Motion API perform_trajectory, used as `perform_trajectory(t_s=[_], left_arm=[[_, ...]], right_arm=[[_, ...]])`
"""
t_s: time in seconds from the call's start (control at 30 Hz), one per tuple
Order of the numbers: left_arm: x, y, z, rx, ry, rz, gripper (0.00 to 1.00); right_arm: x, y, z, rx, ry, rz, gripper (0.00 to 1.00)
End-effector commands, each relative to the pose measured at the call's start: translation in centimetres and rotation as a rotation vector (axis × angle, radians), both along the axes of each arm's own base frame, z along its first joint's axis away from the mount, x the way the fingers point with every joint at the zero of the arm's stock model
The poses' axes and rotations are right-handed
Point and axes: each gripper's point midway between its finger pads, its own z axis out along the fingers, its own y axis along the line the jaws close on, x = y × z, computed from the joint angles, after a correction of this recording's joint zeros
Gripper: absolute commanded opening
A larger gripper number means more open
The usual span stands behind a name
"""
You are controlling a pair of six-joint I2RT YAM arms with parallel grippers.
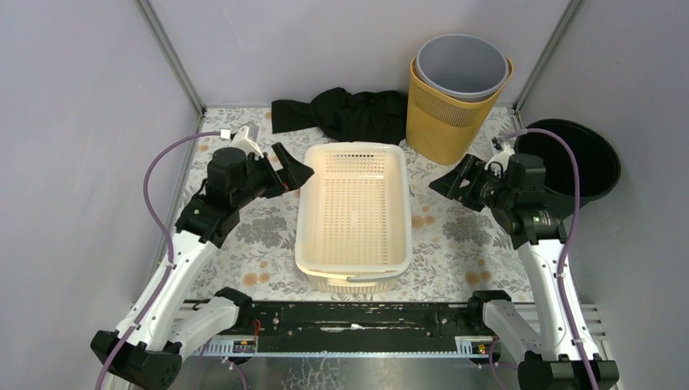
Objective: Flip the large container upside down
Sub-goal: Move the container to the center of the board.
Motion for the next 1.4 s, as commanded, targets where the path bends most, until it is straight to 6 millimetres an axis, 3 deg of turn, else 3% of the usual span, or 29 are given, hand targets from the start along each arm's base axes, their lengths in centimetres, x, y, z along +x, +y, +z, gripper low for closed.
perform_trajectory(t_s=[0.0, 0.17, 0.57, 0.83, 1.2, 1.37], left_arm=[[-0.2, 0.6, 1.6, 0.047, -0.036, -0.006, 1.0], [0.0, 1.7, 1.0, 0.098, -0.034, 0.04, 1.0], [1.2, 1.9, -0.1, 0.164, -0.017, 0.04, 1.0], [1.0, 3.2, -0.8, 0.205, -0.01, 0.095, 1.0], [0.8, 5.6, 0.7, 0.267, -0.031, 0.193, 1.0], [0.8, 5.6, 0.7, 0.287, -0.024, 0.183, 1.0]], right_arm=[[0.2, -0.6, 0.4, -0.058, -0.048, -0.001, 0.8], [1.1, -0.7, -0.2, -0.069, -0.034, 0.0, 0.79], [3.0, 0.1, -0.7, -0.008, -0.022, 0.009, 0.76], [3.8, 0.6, -1.3, 0.019, 0.002, 0.031, 0.75], [3.1, 1.2, 2.0, 0.037, -0.021, 0.068, 0.65], [2.6, 1.2, 2.8, -0.017, -0.003, 0.095, 0.59]])
